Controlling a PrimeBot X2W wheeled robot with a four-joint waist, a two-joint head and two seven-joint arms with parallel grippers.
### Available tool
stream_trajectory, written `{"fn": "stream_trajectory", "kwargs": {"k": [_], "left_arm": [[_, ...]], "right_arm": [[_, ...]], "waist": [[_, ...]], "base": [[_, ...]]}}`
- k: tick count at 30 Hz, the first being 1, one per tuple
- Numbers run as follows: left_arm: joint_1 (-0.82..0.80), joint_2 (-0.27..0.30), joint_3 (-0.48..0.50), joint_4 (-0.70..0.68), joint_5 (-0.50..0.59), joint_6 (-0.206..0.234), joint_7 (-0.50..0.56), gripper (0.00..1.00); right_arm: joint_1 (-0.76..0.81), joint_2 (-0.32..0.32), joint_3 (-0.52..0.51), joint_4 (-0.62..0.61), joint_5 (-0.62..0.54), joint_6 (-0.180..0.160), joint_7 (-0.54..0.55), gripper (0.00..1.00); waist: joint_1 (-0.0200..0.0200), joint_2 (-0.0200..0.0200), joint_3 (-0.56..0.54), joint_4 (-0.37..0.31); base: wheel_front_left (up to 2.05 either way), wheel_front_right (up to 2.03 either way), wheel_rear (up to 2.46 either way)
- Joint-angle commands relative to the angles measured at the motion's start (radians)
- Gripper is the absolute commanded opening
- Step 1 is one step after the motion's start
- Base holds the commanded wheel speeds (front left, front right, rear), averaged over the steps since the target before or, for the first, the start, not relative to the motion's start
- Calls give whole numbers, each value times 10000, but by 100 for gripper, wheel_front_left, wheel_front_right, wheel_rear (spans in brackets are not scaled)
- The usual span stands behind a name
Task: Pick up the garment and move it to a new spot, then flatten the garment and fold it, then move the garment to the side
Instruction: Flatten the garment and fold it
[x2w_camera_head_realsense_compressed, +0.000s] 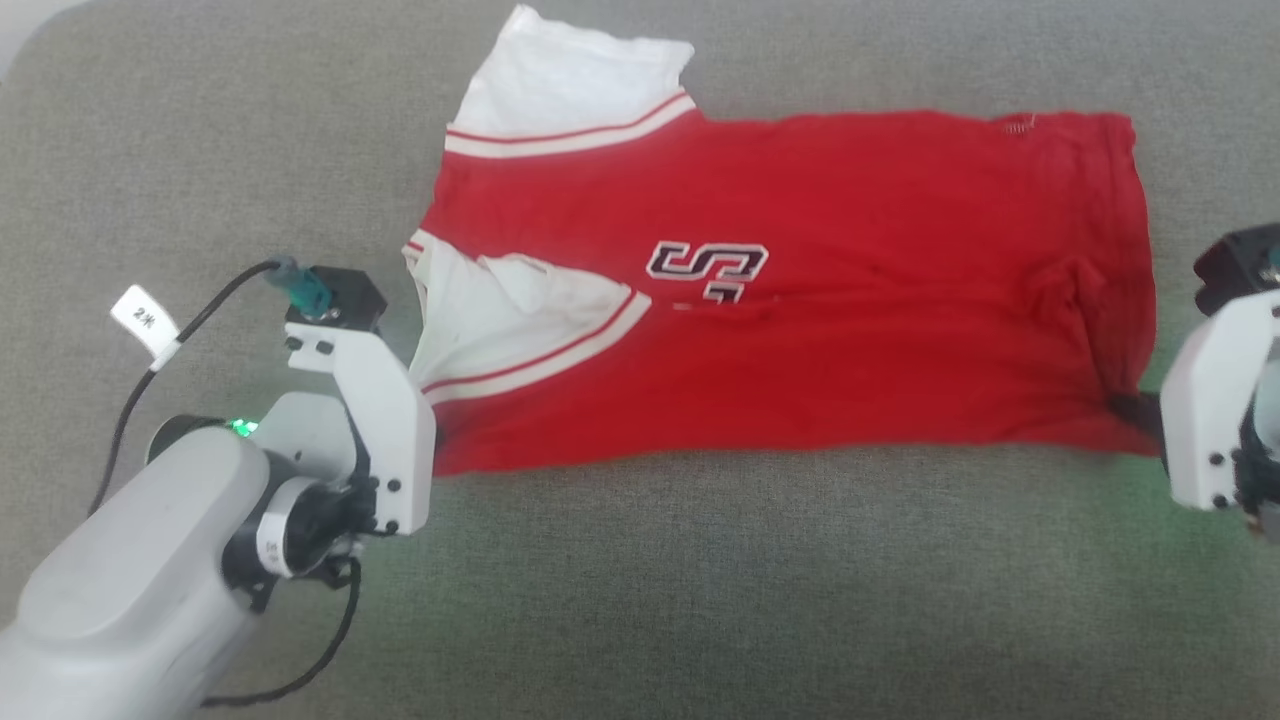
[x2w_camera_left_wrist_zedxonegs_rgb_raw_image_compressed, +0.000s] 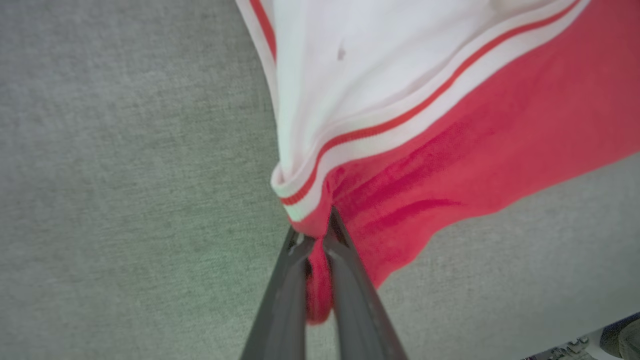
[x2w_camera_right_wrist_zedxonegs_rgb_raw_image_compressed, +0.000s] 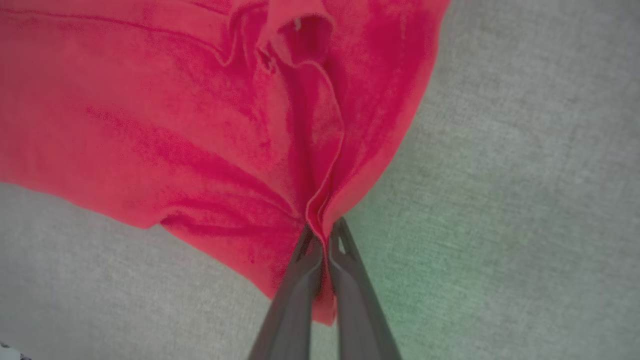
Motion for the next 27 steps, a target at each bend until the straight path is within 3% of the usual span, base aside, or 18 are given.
{"fn": "stream_trajectory", "kwargs": {"k": [1,12,16,20,21,22,24,25,26,27], "left_arm": [[249,188,16,-318,28,189,114,0],[1693,1020,-29,-2243,-117,1279,336,0],[2218,990,-91,-2248,-300,1339,186,0],[2405,650,-136,-1754,-397,1133,17,0],[2352,615,-184,-1635,-334,1027,-65,4],[2289,540,-163,-1521,-329,956,-162,39],[2156,476,-103,-1335,-342,833,-282,47],[2074,519,-86,-1276,-275,795,-321,69],[1982,572,-39,-1274,-234,745,-354,100],[1915,640,28,-1283,-236,723,-357,100]], "right_arm": [[310,-116,-69,-290,173,-4,234,0],[2288,-107,-979,-1940,622,-8,1080,0],[2842,197,-1104,-1985,468,-8,930,0],[2805,409,-908,-1532,338,-8,600,0],[2732,470,-846,-1360,336,-8,502,0],[2651,492,-773,-1242,287,-8,390,32],[2502,572,-660,-1011,289,-8,136,64],[2434,566,-590,-926,291,-8,61,87],[2356,569,-573,-856,317,-8,-46,100],[2305,581,-581,-796,352,-9,-126,100]], "waist": [[0,0,-42,2],[0,0,-36,-65],[0,0,10,-106],[0,0,22,-167],[0,0,10,-189],[0,0,-8,-208],[0,0,-73,-236],[0,0,-119,-243],[0,0,-175,-252],[0,0,-236,-264]], "base": [[0,0,0],[0,0,0],[0,0,0],[0,0,0],[0,0,0],[0,0,0],[0,0,0],[0,0,0],[0,0,0],[0,0,0]]}}
